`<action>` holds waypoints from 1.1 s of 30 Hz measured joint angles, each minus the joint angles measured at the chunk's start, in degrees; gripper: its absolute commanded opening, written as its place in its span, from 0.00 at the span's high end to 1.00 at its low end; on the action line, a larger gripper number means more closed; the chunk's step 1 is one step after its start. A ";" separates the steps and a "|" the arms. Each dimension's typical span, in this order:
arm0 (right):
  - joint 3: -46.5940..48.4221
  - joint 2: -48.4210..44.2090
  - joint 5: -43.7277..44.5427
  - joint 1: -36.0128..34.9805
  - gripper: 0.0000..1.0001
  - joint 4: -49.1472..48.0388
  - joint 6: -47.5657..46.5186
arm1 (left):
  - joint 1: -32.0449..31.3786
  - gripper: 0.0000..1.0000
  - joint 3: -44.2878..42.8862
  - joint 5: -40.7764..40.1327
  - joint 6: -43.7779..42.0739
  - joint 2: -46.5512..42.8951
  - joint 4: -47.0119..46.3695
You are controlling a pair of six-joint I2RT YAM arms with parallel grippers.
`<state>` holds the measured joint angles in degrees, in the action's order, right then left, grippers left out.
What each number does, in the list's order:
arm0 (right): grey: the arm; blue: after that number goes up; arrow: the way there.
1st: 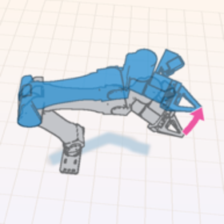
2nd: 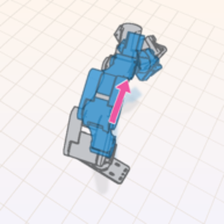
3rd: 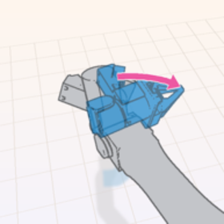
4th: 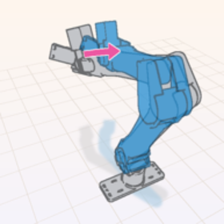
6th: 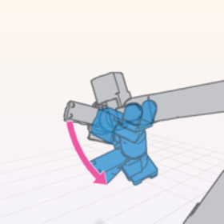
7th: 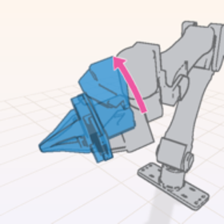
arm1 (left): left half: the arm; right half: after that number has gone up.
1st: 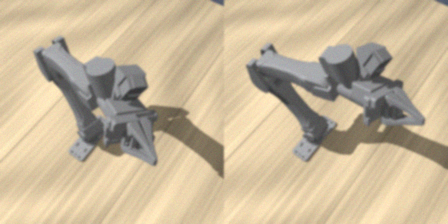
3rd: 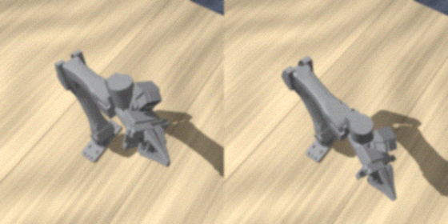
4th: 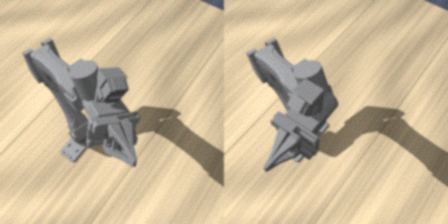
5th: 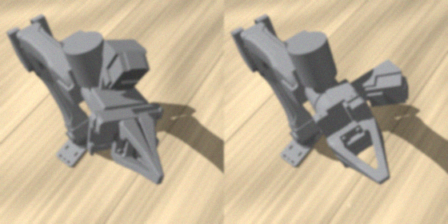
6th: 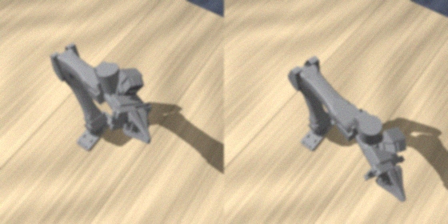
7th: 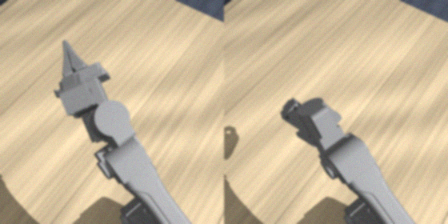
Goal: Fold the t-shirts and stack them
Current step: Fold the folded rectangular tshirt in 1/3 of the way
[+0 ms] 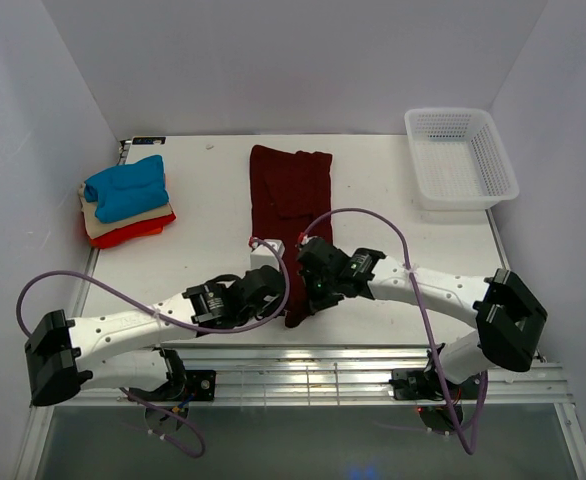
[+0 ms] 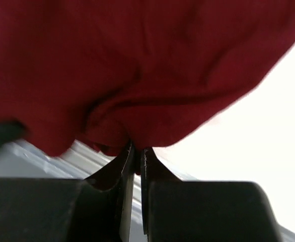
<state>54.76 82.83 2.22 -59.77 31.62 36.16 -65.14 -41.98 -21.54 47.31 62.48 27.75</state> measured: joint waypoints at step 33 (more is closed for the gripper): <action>28.44 25.11 15.41 17.35 0.92 2.32 -19.10 | 28.72 0.97 -6.97 4.35 -21.03 24.90 -21.00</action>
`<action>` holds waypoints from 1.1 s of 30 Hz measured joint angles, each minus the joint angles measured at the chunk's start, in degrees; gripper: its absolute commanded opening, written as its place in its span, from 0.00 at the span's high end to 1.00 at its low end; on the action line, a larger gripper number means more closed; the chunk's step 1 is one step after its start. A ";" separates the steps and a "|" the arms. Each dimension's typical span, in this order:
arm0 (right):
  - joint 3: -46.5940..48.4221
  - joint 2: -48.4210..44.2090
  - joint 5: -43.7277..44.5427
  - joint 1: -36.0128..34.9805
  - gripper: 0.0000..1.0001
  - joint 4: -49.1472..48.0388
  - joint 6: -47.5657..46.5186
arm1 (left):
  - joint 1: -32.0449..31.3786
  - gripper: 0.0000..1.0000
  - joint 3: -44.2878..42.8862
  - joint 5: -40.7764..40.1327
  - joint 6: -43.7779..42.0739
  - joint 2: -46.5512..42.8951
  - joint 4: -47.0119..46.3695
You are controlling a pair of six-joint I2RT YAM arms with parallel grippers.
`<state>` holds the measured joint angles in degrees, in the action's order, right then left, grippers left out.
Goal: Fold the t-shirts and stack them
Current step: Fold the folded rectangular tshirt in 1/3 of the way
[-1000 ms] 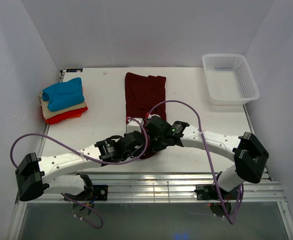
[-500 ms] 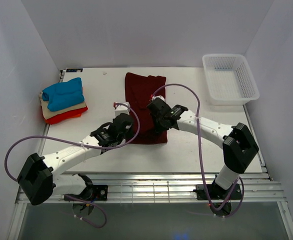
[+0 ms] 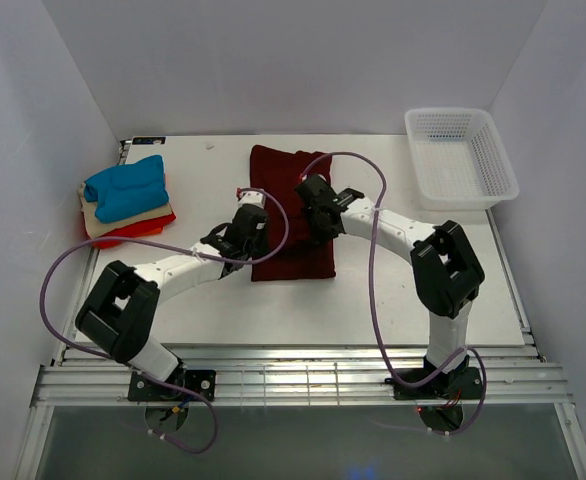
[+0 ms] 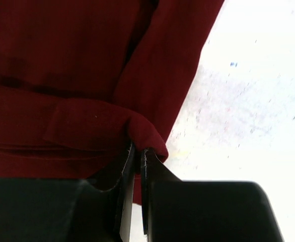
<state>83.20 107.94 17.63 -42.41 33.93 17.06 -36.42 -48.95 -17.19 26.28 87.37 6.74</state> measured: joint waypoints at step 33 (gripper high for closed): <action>21.00 16.11 -0.94 8.07 0.83 -0.90 -8.39 | 11.43 0.62 -19.78 7.48 -6.71 18.21 -4.20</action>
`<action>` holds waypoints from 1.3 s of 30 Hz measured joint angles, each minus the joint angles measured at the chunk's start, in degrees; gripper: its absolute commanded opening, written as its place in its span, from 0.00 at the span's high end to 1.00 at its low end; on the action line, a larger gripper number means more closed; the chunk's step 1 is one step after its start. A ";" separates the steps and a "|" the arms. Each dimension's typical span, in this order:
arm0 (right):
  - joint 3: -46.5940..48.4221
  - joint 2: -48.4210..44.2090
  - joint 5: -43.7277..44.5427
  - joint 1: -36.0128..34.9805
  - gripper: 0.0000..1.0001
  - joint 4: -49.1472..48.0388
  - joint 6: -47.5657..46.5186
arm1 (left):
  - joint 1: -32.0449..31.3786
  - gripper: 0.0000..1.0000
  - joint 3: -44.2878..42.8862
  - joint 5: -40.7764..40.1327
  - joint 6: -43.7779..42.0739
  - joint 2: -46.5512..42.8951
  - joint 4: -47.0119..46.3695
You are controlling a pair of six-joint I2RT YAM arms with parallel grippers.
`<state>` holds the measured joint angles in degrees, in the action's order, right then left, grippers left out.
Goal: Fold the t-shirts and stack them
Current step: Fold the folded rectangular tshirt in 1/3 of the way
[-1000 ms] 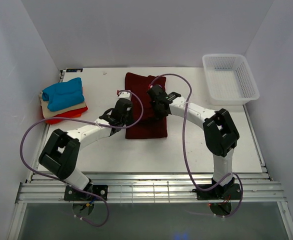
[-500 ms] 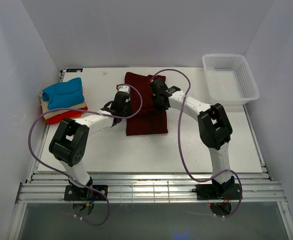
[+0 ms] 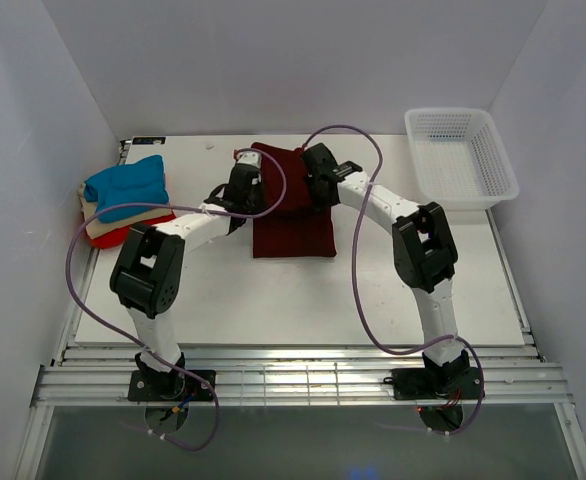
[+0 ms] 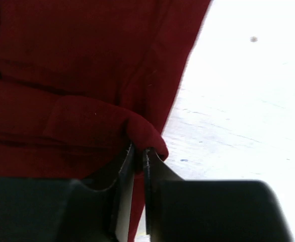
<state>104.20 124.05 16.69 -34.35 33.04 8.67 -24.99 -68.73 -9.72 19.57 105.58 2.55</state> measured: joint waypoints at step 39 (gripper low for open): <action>-28.46 -14.95 -12.66 1.09 0.57 -8.13 8.33 | 0.63 0.49 16.24 9.86 13.49 -10.95 8.66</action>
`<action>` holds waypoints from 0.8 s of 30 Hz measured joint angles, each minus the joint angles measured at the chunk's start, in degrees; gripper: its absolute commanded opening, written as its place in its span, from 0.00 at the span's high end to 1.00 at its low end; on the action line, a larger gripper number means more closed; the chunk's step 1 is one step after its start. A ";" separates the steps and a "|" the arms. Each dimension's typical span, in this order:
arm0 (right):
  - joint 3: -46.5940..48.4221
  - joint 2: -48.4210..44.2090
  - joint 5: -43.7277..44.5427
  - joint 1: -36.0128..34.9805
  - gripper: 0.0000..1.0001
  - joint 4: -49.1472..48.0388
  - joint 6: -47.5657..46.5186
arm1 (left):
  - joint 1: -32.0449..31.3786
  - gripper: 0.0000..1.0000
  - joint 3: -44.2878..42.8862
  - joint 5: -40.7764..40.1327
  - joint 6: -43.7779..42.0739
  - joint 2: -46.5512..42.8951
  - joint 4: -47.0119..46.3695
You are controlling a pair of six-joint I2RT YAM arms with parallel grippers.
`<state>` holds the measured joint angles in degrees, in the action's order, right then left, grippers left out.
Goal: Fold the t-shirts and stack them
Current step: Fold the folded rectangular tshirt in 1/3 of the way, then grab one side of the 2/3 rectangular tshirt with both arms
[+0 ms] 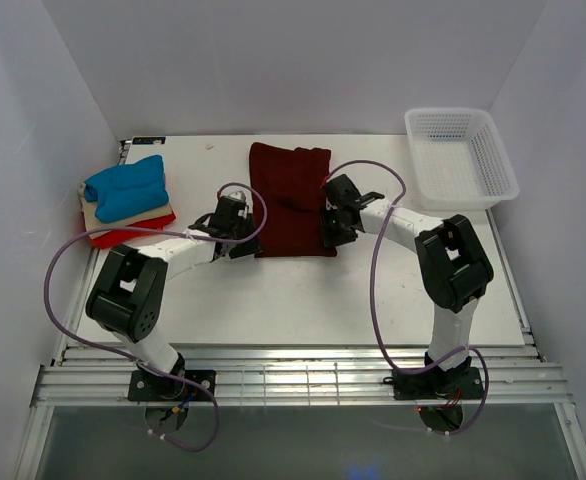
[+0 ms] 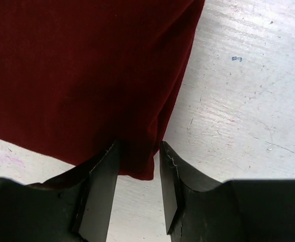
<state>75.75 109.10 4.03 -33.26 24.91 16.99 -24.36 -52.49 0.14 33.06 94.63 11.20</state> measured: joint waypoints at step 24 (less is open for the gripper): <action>-7.23 -1.97 -1.90 -0.55 0.92 -5.84 2.75 | 0.02 0.74 1.46 2.86 -2.32 5.44 -11.56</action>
<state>68.51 107.13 2.13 -33.80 19.07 19.75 -24.34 -51.03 3.01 30.74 100.07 -0.36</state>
